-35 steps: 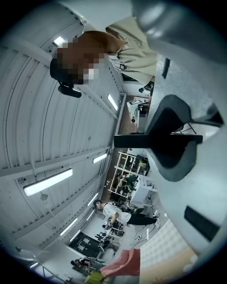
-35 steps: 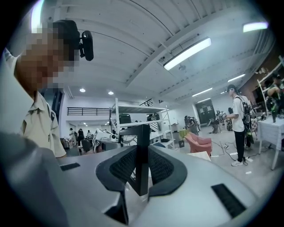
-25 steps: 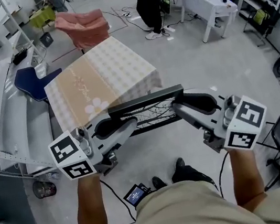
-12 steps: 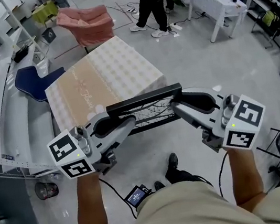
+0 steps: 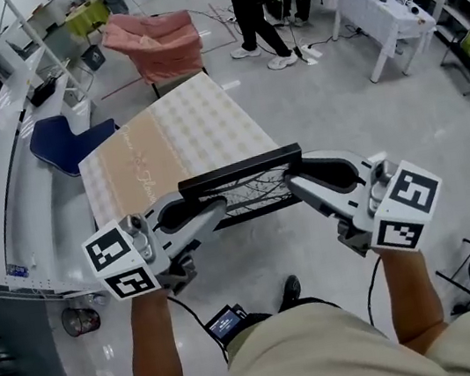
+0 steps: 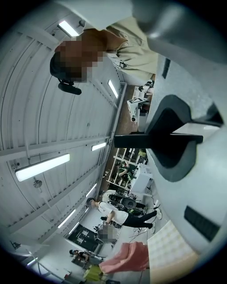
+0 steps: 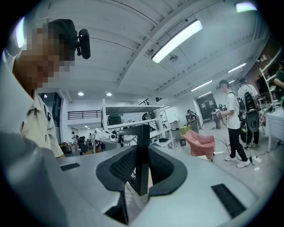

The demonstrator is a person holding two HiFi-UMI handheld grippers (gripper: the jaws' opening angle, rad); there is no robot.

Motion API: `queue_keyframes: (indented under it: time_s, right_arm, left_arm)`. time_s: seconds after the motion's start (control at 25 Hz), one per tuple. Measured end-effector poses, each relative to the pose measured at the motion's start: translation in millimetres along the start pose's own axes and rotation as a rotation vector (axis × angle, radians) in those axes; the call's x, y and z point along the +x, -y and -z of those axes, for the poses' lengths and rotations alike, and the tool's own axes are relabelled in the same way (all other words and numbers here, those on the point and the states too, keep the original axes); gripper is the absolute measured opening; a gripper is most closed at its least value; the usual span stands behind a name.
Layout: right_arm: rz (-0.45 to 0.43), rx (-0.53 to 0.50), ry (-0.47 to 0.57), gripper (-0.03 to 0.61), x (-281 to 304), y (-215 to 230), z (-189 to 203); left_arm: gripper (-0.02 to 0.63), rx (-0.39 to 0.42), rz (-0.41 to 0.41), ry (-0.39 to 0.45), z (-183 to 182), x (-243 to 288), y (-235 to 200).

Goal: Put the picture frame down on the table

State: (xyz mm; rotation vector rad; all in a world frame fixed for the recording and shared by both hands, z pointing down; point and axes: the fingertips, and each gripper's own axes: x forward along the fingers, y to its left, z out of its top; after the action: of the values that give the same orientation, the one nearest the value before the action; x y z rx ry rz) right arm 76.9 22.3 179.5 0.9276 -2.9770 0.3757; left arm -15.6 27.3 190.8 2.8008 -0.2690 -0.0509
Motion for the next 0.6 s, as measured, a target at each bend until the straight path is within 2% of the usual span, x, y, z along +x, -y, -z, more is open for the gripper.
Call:
queue_keyframes:
  time_s: [0.36, 0.6]
  right_arm:
    - [-0.001, 0.018, -0.003, 0.071, 7.3, 16.5, 18.8]
    - [0.040, 0.042, -0.007, 0.071, 44.6, 92.8, 12.4]
  left_arm:
    - [0.040, -0.010, -0.013, -0.012, 16.1, 4.2, -18.3]
    - [0.040, -0.036, 0.017, -0.028, 2.7, 32.7, -99.8]
